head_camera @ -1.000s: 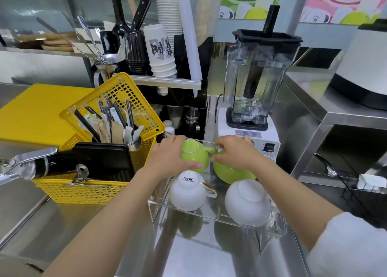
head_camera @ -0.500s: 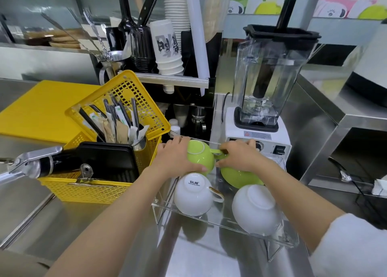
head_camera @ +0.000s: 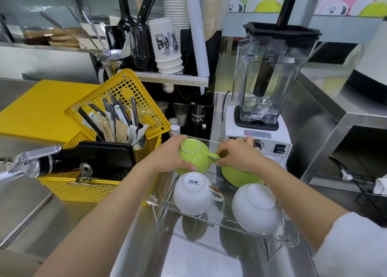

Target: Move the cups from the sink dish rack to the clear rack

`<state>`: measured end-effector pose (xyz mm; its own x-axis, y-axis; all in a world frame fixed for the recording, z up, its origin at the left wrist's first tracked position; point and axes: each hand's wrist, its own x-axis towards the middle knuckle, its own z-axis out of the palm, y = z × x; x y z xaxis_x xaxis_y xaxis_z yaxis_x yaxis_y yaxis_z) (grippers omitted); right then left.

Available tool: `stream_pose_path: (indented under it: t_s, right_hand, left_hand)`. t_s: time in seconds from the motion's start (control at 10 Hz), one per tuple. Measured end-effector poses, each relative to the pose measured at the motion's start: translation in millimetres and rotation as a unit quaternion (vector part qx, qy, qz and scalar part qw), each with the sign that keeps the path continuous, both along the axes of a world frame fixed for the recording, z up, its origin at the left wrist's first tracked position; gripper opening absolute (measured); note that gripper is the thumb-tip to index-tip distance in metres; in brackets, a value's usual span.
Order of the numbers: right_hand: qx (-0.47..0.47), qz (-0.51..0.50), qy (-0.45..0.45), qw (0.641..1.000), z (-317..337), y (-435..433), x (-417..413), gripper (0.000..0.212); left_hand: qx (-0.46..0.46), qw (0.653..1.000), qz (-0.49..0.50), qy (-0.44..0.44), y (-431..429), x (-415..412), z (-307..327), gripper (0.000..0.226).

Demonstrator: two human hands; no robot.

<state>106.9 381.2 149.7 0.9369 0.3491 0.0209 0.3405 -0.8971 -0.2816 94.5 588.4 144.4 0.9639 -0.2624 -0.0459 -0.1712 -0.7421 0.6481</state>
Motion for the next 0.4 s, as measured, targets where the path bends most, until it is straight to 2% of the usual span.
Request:
stream_pose_path:
  t_s: [0.2, 0.3, 0.4]
  right_hand:
    - [-0.003, 0.005, -0.005, 1.0, -0.1, 0.2, 0.9, 0.018]
    - [-0.013, -0.007, -0.003, 1.0, 1.0, -0.7, -3.8, 0.029]
    - [0.036, -0.021, -0.029, 0.999, 6.0, -2.0, -8.8, 0.033]
  left_hand:
    - [-0.02, 1.0, -0.01, 0.004, 2.7, 3.3, -3.8, 0.094]
    - [-0.004, 1.0, -0.019, 0.004, 4.5, 2.6, -5.8, 0.098]
    - [-0.035, 0.999, -0.007, -0.012, 6.4, 1.0, -6.3, 0.092]
